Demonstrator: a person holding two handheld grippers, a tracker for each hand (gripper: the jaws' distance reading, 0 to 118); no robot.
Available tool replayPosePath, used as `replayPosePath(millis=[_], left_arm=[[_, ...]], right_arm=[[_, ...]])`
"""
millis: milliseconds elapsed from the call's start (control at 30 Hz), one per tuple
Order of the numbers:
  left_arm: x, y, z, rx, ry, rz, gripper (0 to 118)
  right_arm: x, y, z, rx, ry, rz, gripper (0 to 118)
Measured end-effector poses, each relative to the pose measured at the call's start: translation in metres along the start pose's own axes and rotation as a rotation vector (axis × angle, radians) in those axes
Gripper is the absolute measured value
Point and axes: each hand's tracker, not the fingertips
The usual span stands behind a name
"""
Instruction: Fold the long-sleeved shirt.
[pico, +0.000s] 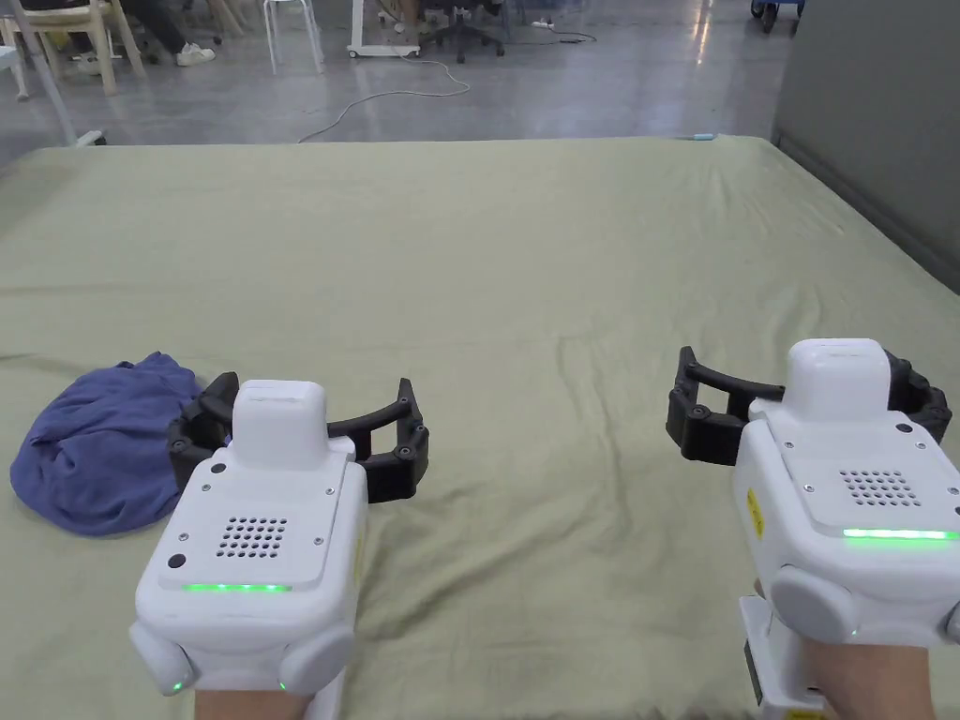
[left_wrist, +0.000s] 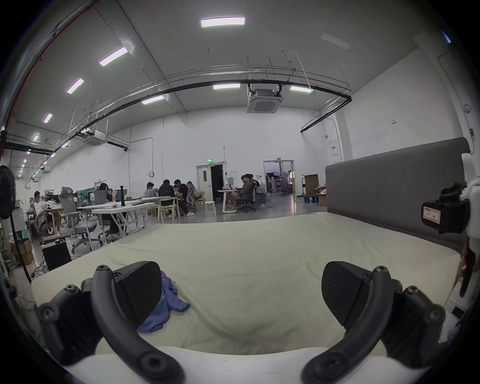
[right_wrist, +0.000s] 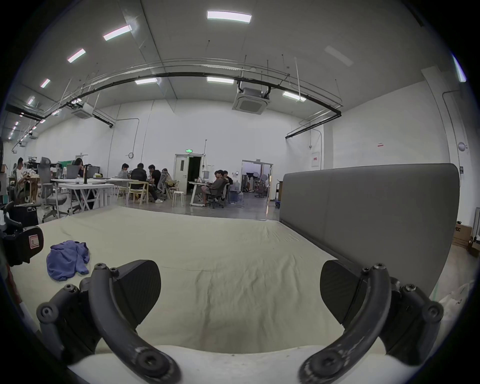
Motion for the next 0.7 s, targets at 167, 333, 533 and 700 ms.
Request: replayPosePath(millis=[167,333,533,700], left_arm=[[0.001,0.0,-0.003,0.002,0.007,-0.009,118],[0.004,0.005,-0.002,-0.05,0.034,-0.012,97],[0.009,-0.002,0.001,-0.033,0.025,-0.021,0],[0.008,-0.007,0.003,-0.03,0.054,-0.005,0]], right_arm=[[-0.003,-0.001,-0.001,0.001,-0.003,0.03,118],[-0.002,-0.001,-0.001,-0.01,0.017,0.009,85],[0.002,-0.004,-0.003,-0.036,-0.005,0.032,0],[-0.002,-0.001,0.0,-0.023,0.004,0.016,0]])
